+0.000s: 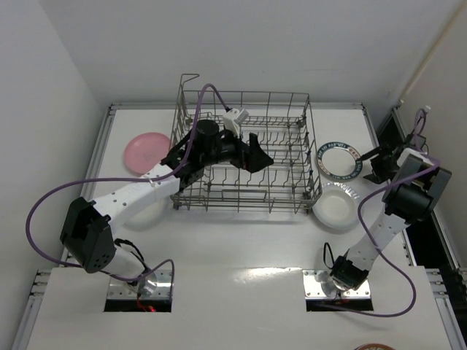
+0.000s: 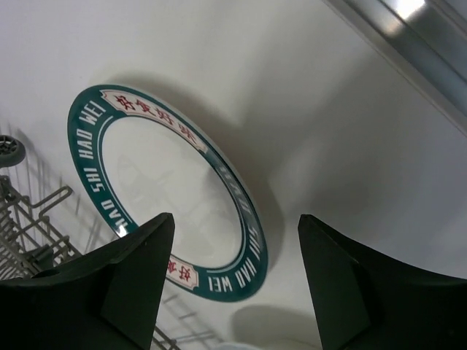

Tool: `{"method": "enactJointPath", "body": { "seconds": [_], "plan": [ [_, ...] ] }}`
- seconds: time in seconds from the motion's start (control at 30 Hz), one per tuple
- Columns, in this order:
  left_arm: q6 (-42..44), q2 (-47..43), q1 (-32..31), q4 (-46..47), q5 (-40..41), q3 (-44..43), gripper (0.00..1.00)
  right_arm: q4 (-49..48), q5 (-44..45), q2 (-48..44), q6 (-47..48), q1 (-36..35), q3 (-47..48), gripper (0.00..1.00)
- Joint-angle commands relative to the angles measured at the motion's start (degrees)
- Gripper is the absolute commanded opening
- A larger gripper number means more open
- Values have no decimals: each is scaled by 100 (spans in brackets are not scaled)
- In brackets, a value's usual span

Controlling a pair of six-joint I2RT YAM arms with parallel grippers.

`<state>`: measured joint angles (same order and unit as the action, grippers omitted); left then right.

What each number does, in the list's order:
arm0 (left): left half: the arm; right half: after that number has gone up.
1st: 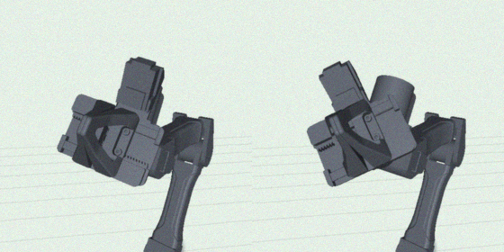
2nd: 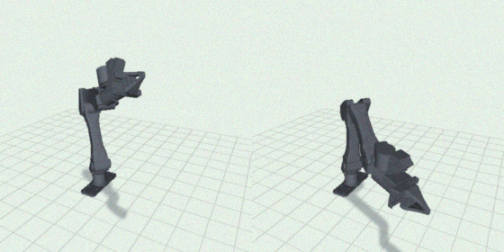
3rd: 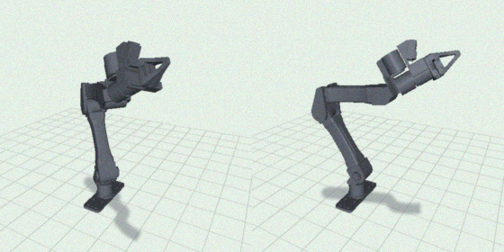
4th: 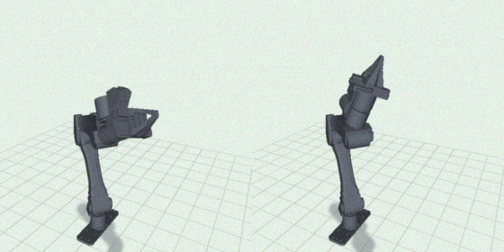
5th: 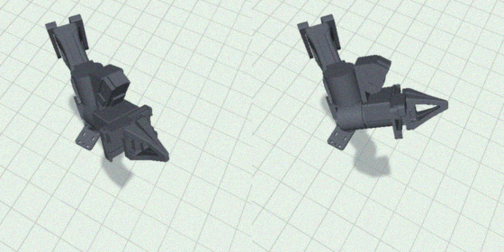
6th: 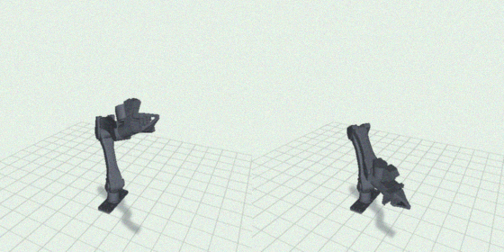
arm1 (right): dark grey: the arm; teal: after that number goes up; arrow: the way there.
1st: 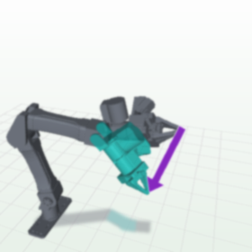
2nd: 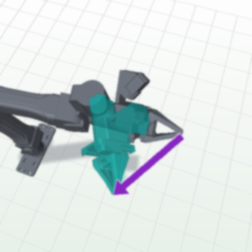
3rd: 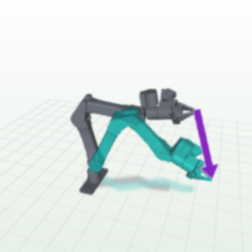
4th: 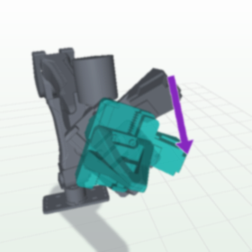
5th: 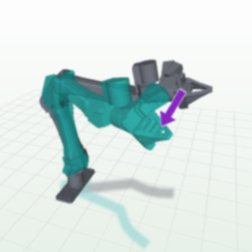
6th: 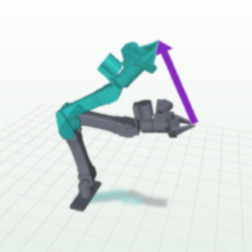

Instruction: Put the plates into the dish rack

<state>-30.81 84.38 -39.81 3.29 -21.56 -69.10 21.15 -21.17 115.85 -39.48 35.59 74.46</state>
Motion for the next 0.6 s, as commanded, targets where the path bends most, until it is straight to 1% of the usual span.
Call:
{"method": "enactJointPath", "body": {
  "seconds": [0.0,0.07,0.17,0.2,0.3,0.4,0.43,0.47,0.53,0.57],
  "plan": [
    [128,-53,-9,137,3,-279,100,153,51,375,-120,-219,438,67],
    [128,-53,-9,137,3,-279,100,223,51,543,-121,-290,622,65],
    [128,-1,-9,84,64,-279,100,233,51,649,-121,-343,623,62],
    [128,0,-9,84,64,-279,100,102,-27,649,-173,-343,536,59],
    [128,0,-9,31,64,-332,100,47,-264,815,-174,-343,535,52],
    [128,0,-9,31,64,-332,100,-57,-484,991,-121,-404,640,35],
    [128,0,-9,31,64,-332,100,-162,-537,992,-182,-404,484,19],
    [128,0,-9,31,117,-332,100,-268,-537,931,-235,-404,369,12],
    [180,0,-9,-21,187,-332,100,-610,-537,703,-287,-343,26,0],
    [180,0,-9,-21,187,-332,100,-612,-485,641,-288,-343,-27,0]
  ]
}}
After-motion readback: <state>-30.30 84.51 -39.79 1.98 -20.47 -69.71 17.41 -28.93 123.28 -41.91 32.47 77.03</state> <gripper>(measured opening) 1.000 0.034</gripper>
